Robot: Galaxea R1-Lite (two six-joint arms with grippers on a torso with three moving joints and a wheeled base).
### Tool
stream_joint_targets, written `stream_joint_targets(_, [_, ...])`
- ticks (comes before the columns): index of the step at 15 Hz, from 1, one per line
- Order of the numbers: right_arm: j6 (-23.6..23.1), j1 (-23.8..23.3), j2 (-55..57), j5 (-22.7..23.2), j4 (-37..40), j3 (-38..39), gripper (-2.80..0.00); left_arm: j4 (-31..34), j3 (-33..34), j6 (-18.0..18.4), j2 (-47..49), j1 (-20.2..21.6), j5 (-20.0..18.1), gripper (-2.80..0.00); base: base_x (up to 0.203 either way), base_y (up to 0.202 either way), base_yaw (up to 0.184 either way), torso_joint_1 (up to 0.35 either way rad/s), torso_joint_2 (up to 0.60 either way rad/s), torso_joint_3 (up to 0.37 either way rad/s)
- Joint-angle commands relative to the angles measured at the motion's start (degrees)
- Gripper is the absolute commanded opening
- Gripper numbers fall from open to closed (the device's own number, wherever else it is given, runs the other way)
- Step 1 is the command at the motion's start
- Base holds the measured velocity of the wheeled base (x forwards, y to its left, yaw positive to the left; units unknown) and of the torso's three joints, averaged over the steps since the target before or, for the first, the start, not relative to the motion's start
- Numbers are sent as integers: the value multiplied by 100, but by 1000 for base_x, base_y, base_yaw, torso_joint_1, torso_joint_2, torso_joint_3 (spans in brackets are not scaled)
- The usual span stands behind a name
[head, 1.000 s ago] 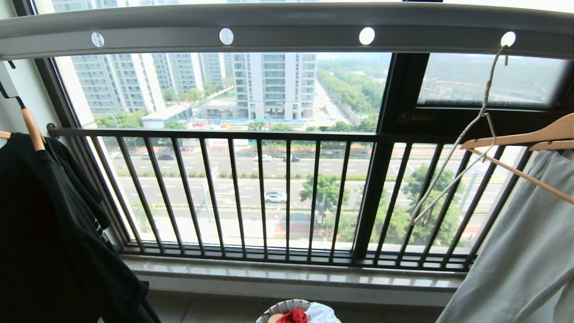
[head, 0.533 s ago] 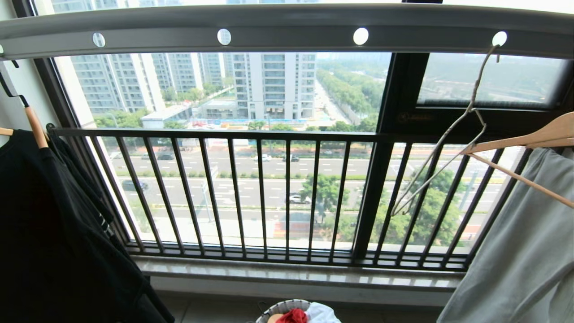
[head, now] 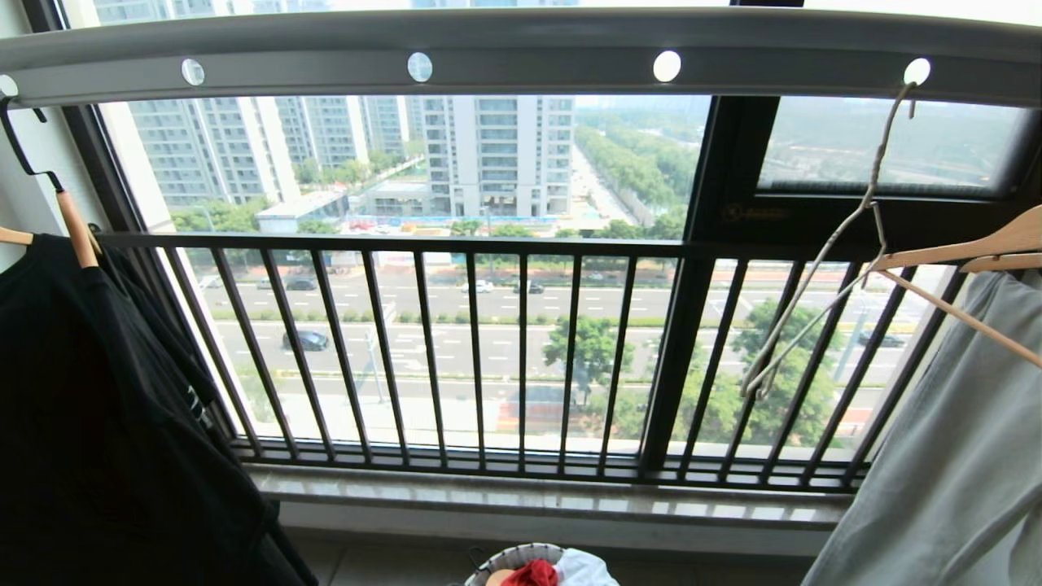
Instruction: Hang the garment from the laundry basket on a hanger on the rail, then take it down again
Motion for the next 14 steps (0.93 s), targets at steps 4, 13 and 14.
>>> stream_joint_targets(4, [40, 3, -36, 216, -164, 565, -280, -28, 309, -76, -226, -13, 31, -280, 0, 0, 0, 0, 0, 0])
stream_joint_targets(13, [215, -5, -33, 226, -160, 565, -280, -24, 384, -409, -226, -13, 772, -280, 0, 0, 0, 0, 0, 0])
stream_joint_targets(14, [215, 4, -33, 226, -160, 565, -280, -79, 489, -159, -222, -11, 762, -280, 0, 0, 0, 0, 0, 0])
